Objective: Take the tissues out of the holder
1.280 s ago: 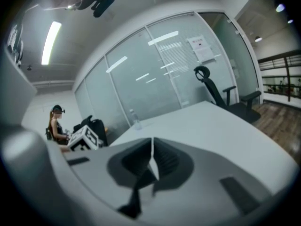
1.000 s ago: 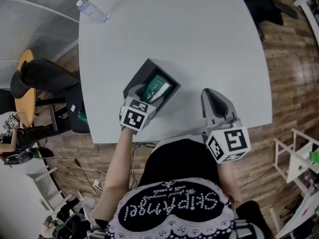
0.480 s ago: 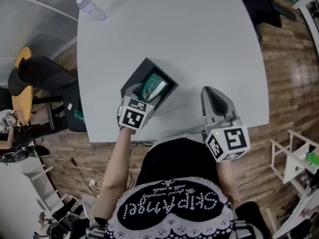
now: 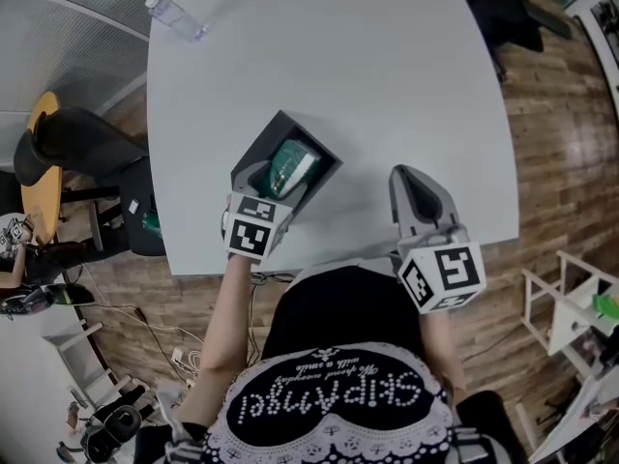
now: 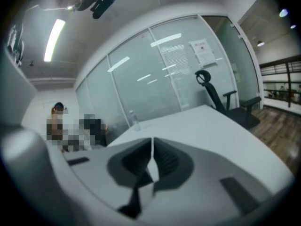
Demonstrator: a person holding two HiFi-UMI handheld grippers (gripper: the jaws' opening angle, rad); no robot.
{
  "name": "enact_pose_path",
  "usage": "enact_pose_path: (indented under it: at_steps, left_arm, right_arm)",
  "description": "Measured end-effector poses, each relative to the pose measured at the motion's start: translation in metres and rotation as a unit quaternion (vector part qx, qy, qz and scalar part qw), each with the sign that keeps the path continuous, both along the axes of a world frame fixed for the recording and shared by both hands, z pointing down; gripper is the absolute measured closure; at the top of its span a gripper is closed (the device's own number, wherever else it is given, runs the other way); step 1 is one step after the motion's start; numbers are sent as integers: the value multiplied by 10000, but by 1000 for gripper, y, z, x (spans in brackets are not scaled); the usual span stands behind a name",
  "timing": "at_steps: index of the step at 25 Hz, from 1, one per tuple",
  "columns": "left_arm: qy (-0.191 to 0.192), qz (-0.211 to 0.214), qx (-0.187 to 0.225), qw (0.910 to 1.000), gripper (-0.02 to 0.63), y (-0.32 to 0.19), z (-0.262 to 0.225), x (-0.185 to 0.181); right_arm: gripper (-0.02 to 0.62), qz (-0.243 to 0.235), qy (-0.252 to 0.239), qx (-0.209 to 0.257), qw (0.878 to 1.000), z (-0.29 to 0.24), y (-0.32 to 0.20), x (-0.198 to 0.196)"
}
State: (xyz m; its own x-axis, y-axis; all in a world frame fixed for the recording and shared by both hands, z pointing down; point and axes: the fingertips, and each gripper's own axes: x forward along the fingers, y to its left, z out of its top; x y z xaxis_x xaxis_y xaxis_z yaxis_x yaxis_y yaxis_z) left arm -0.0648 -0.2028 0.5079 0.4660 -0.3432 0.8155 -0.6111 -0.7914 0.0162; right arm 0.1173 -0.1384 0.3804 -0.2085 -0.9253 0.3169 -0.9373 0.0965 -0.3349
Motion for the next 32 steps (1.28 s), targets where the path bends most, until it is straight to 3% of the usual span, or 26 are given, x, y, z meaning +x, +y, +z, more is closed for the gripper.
enact_pose_path:
  at_steps: [16,32]
  left_arm:
    - [685,-470,550,9950,267,-12,-57,0]
    - [1499,-1273,1256,9724,267,-30,-106,-20]
  right_arm:
    - [560,104,156,46,9998,-9,8,8]
    - [560,-37,379,145,9992,-28,2,6]
